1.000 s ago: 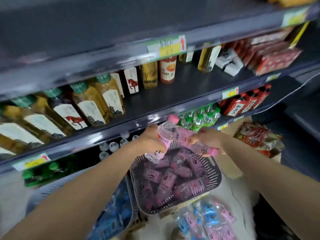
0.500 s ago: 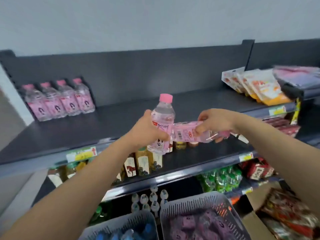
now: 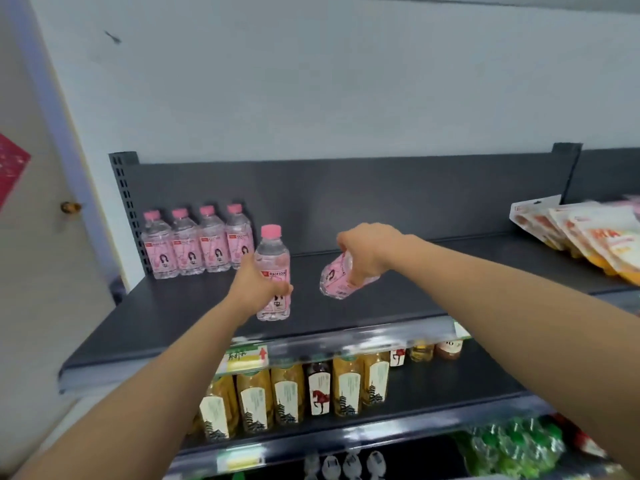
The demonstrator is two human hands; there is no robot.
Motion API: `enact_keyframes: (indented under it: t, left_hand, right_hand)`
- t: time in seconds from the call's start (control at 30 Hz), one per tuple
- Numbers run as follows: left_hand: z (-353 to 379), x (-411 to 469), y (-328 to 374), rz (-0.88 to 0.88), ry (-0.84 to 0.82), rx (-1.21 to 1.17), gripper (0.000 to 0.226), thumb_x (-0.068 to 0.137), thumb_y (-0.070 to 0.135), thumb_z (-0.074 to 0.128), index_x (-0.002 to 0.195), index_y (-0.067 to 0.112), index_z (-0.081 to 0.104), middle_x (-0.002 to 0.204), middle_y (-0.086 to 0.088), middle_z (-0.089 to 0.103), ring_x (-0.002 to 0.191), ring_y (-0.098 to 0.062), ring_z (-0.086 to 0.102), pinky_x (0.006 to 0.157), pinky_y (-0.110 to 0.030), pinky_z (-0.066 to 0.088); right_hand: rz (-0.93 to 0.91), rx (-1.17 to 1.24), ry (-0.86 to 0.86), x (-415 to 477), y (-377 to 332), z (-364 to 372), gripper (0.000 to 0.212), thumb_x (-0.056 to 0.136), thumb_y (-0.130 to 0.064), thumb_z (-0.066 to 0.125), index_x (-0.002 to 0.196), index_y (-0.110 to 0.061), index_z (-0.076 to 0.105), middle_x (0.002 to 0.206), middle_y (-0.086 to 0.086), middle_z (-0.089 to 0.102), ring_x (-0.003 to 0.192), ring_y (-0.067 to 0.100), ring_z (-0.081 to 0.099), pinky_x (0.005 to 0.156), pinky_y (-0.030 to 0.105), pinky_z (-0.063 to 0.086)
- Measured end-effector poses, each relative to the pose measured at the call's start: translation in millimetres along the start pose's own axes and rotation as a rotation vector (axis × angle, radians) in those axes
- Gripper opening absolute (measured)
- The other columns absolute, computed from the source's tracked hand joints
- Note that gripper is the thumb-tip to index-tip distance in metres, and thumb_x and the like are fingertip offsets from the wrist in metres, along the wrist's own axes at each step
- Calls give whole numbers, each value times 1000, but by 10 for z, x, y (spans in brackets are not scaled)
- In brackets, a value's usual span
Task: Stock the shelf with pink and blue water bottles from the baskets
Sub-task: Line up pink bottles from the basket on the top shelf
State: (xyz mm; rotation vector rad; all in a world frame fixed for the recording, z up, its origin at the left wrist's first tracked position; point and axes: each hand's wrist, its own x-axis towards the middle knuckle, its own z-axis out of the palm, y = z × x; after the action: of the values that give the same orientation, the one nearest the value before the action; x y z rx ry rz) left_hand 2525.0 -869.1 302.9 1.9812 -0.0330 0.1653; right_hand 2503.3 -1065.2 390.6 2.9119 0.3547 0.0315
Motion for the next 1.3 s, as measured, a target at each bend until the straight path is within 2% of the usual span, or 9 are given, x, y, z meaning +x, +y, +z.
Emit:
enact_keyframes:
  t: [0.17, 0.3, 0.43, 0.6, 0.77, 0.87, 0.93, 1.07, 1.3]
  left_hand:
    - [-95, 266, -241, -27, 46, -33, 69, 71, 6, 79, 123, 12, 34, 111, -4, 56, 100, -25, 58, 94, -43, 49]
    - [-148, 388, -316, -29, -1, -38, 75, 75, 6, 77, 131, 9, 27, 117, -5, 52, 107, -23, 54, 98, -41, 46]
    - [-277, 426, -393, -41, -166, 67, 89, 76, -8, 67, 142, 13, 13, 120, -9, 54, 112, -24, 54, 99, -38, 45]
    - [-364, 451, -456, -22, -142, 51, 80, 70, -9, 73, 136, 11, 32, 114, -3, 59, 106, -19, 57, 90, -29, 44]
    - [-367, 522, -494, 7, -132, 44, 66, 69, -10, 74, 125, 8, 44, 115, -6, 62, 103, -20, 59, 91, -30, 45]
    - [-385, 569, -534, 12, -132, 51, 55, 73, -8, 73, 121, 7, 50, 114, -7, 63, 100, -18, 58, 88, -29, 45]
    - [-382, 603, -563, 15, -134, 43, 52, 75, -6, 72, 121, 7, 51, 112, -6, 63, 98, -17, 57, 88, -28, 44]
    - [-377, 687, -612, 20, -135, 30, 52, 77, -6, 70, 123, 7, 51, 114, -5, 63, 101, -18, 57, 92, -30, 44]
    - [-343, 976, -609, -15, -114, 72, 53, 75, -4, 73, 123, 7, 52, 117, -8, 64, 107, -23, 60, 95, -33, 46]
  right_hand:
    - [-177, -328, 42, 445, -335, 60, 47, 81, -15, 63, 126, -25, 49, 116, 1, 60, 116, 25, 45, 84, 35, 36]
    - [-312, -474, 196, 661, -436, 160, 54, 83, -4, 55, 129, -30, 46, 126, -3, 55, 123, 29, 34, 101, 43, 28]
    - [-386, -458, 284, 771, -456, 325, 54, 89, -10, 52, 137, -32, 41, 153, 2, 26, 145, 32, 5, 118, 49, 5]
    - [-314, -135, 317, 729, -429, 398, 87, 81, 1, 51, 151, -29, 10, 159, 6, -9, 145, 30, -18, 119, 40, -1]
    - [29, 642, 238, 720, -393, 501, 110, 73, -2, 65, 150, -18, -12, 158, 7, 0, 147, 28, -1, 119, 43, 14]
    - [190, 923, 83, 816, -386, 701, 119, 65, -11, 80, 149, -18, -3, 151, 14, 25, 136, 34, 32, 111, 49, 32]
    - [234, 992, 54, 856, -438, 861, 110, 57, -17, 87, 140, -16, 16, 136, 13, 43, 120, 30, 50, 102, 48, 44]
    - [280, 1025, 84, 957, -495, 1078, 79, 64, -15, 85, 125, -7, 36, 121, 7, 57, 112, 25, 57, 100, 39, 46]
    - [307, 1037, 146, 1235, -457, 1083, 62, 73, -8, 77, 126, -7, 44, 123, 8, 60, 113, 26, 57, 99, 34, 45]
